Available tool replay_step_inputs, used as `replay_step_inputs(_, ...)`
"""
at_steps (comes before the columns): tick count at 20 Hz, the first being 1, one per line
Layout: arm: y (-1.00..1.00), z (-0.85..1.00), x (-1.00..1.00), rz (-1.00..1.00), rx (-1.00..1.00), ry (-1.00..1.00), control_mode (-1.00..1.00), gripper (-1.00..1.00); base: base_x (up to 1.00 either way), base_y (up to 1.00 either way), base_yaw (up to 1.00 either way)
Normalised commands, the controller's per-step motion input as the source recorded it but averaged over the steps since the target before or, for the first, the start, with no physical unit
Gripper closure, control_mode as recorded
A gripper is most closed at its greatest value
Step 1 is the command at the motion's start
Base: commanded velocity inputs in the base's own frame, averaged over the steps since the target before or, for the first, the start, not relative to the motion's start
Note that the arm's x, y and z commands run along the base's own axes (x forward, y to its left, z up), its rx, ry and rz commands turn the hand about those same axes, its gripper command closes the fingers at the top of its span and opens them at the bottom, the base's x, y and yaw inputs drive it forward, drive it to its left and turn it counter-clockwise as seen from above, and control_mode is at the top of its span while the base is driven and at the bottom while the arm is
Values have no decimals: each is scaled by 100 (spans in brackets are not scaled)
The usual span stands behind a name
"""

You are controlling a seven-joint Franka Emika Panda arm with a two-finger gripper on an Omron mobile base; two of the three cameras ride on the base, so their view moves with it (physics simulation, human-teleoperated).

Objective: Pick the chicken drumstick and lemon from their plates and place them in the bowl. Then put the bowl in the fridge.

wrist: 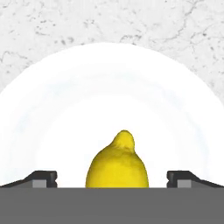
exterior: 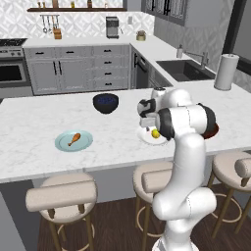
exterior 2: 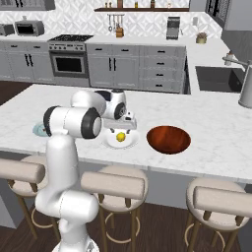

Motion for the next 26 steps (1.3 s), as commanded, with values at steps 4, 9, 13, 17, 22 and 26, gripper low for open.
replay_step_inputs(4,-7,-18,-27,0,0,3,-100,-100,0,0,0)
replay_step_inputs(9,-2,-36,-11,0,0,1,-100,-100,0,0,0)
replay_step_inputs(13,0,-53,13,0,0,0,-100,-100,0,0,0)
replay_step_inputs(17,0,-23,-3,0,0,0,-100,100,0,0,0)
replay_step_inputs(22,0,-2,-17,0,0,0,-100,100,0,0,0)
replay_step_inputs(26,-26,51,-43,-2,0,-5,-100,100,0,0,0)
